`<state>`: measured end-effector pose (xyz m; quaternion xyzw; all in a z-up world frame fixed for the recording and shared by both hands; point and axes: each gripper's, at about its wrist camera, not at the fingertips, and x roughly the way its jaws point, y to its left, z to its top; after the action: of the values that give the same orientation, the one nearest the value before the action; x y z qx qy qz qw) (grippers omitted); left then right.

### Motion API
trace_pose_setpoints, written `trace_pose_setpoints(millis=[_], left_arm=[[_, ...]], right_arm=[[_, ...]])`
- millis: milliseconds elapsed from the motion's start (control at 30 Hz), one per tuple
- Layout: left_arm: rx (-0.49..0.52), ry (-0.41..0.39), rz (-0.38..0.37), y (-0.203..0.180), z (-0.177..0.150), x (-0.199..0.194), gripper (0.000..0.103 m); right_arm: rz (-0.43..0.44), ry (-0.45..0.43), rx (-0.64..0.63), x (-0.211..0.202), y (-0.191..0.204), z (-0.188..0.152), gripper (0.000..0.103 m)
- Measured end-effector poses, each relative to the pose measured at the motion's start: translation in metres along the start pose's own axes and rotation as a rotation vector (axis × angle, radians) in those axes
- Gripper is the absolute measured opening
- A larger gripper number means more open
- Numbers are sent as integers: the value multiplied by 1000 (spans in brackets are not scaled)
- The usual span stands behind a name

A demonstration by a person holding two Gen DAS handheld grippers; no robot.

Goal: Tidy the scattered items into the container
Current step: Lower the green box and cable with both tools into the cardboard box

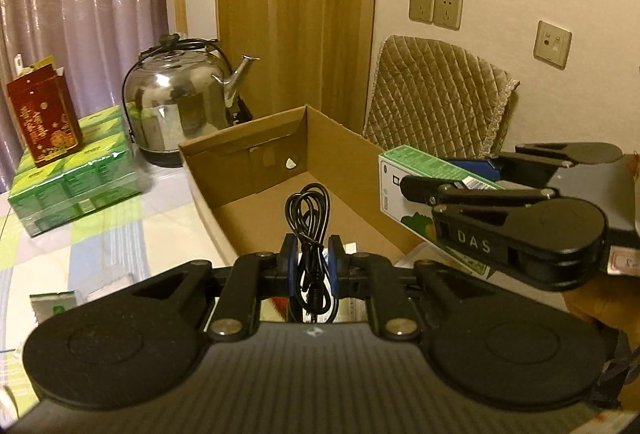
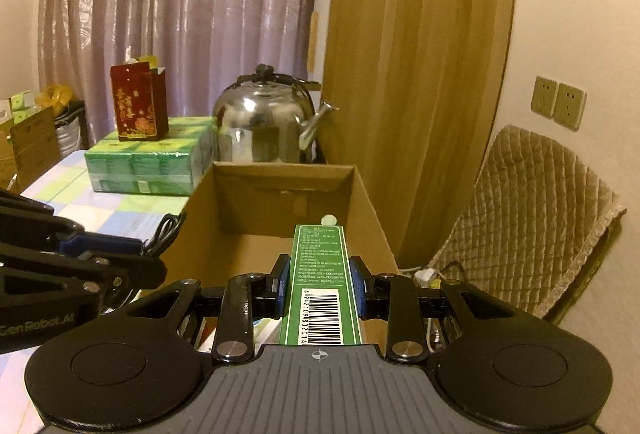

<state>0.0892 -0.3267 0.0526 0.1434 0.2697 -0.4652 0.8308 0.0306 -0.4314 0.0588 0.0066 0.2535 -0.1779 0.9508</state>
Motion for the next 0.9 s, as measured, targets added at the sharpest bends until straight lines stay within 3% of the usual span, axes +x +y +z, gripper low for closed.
trace_pose_setpoints(millis=[433,467,500,900], left_arm=[[9,51,-7,0,-4,44,14],[-4,44,-9,1,-3,44,25],[-14,37,-13,2,-3,43,29],[-20,14,29,15,-12,14,28]], right_arm=[[8,25,37,22,-14,-6,27],[7,26,37,23,-14,-7,27],[6,27,38,23,-15,-7,27],[12,29,49,23,-15,-7,28]])
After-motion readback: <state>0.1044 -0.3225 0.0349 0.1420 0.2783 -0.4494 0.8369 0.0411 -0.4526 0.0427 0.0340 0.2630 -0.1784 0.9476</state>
